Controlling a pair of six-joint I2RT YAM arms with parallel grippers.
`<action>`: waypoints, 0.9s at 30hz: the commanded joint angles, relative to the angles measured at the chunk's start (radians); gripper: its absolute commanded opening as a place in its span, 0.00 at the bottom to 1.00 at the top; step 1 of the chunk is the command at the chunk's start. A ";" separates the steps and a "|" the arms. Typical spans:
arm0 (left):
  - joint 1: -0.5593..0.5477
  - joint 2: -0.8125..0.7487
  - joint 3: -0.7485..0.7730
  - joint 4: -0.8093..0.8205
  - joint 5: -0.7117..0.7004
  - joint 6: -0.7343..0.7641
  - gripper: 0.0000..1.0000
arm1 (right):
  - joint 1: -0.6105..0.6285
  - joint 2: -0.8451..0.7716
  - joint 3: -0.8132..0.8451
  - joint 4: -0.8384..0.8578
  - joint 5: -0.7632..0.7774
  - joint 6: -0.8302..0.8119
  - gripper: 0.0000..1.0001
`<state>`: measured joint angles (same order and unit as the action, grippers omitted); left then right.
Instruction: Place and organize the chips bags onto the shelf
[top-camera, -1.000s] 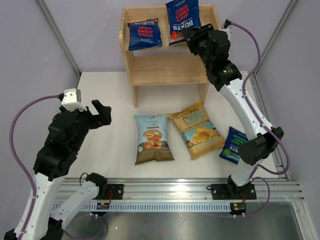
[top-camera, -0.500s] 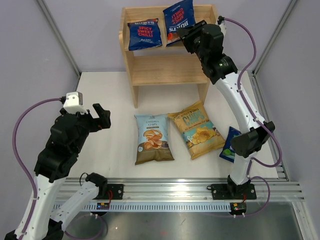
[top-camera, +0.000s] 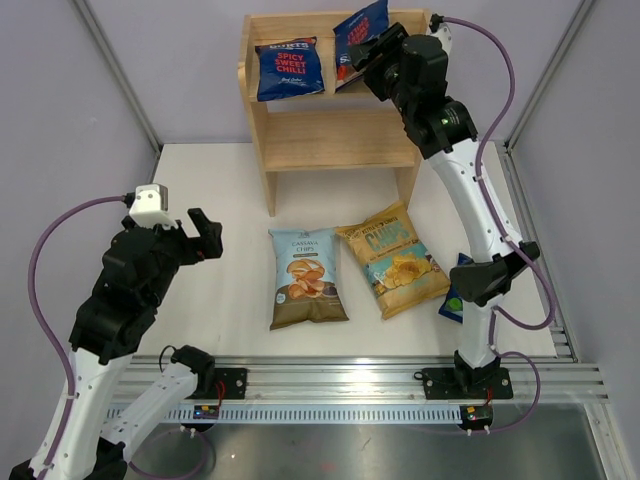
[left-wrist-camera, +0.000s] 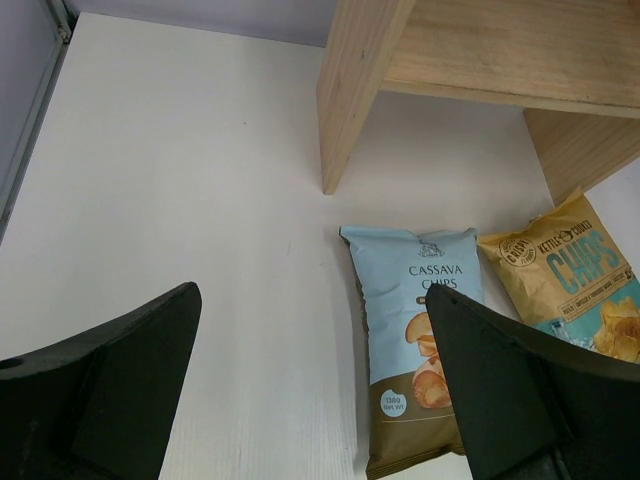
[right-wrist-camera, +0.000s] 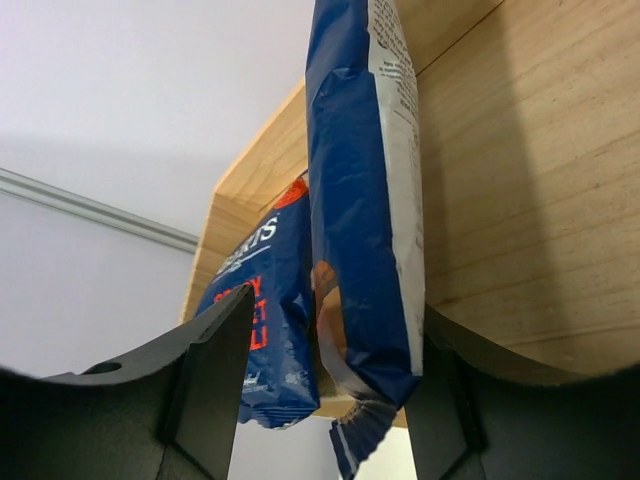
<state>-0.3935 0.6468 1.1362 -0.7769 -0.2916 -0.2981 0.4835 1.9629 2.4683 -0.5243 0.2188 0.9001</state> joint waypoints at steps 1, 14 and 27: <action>0.001 0.002 0.007 0.013 0.026 0.024 0.99 | 0.009 0.043 0.099 -0.071 -0.004 -0.084 0.63; 0.001 0.031 0.020 0.004 0.074 0.030 0.99 | 0.009 0.045 0.144 -0.137 -0.019 -0.158 0.69; 0.002 0.045 0.014 -0.012 0.111 0.034 0.95 | -0.009 -0.007 0.097 -0.171 -0.078 -0.244 0.55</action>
<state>-0.3935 0.6861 1.1362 -0.7929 -0.2092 -0.2840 0.4820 2.0171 2.5793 -0.7162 0.1726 0.6838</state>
